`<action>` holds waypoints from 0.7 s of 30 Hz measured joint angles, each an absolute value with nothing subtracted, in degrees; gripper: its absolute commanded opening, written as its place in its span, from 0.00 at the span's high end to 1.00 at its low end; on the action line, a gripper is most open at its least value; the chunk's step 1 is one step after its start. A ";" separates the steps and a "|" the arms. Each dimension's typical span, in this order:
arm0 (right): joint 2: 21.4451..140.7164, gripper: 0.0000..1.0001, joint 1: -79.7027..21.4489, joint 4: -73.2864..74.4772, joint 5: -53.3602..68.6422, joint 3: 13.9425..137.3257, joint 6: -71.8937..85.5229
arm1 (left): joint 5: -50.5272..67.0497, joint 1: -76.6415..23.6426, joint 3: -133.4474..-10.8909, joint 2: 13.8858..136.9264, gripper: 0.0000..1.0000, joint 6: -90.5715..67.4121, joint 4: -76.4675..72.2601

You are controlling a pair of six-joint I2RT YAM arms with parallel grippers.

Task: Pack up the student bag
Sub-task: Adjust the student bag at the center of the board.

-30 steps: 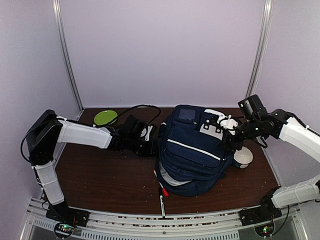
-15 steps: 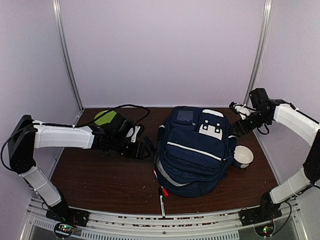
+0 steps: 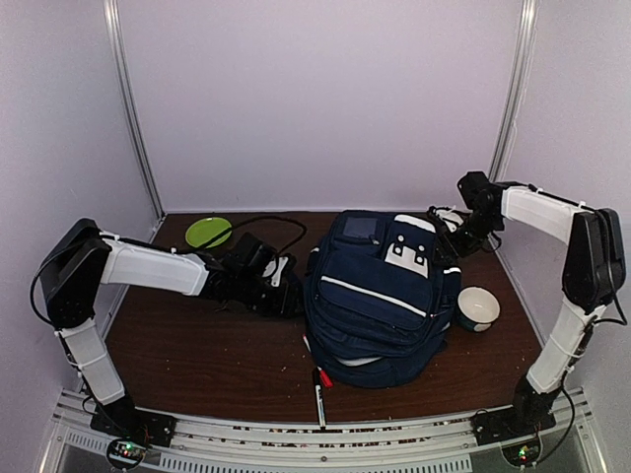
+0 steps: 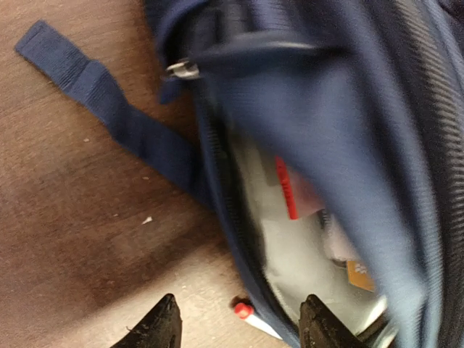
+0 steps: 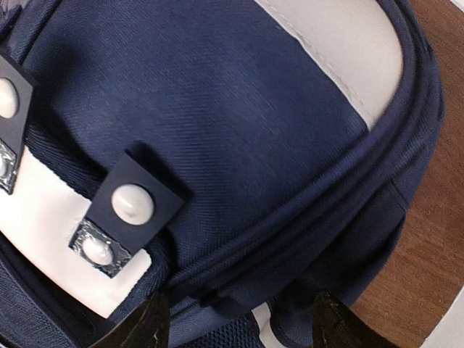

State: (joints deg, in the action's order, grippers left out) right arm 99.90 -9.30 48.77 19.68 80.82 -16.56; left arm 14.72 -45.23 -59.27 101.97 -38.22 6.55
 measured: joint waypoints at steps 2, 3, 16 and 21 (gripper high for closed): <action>102.06 0.34 -11.20 50.02 19.97 83.77 -16.49 | 14.79 -45.45 -59.27 101.97 0.41 -38.33 6.07; 103.46 0.34 -12.19 50.85 20.34 85.54 -16.45 | 14.79 -45.50 -59.27 101.97 0.41 -38.44 6.02; 117.69 0.35 -16.45 54.89 23.03 103.31 -15.92 | 16.12 -48.23 -57.39 101.80 0.42 -38.65 4.56; 116.44 0.34 -16.27 54.96 26.09 104.86 -15.53 | 16.47 -50.74 -58.13 102.02 0.42 -38.37 3.99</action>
State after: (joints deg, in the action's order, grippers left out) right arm 116.44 -16.27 54.96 26.09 104.86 -15.53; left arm 16.47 -50.74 -58.13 102.02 -38.37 3.99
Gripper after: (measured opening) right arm 0.654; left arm 0.580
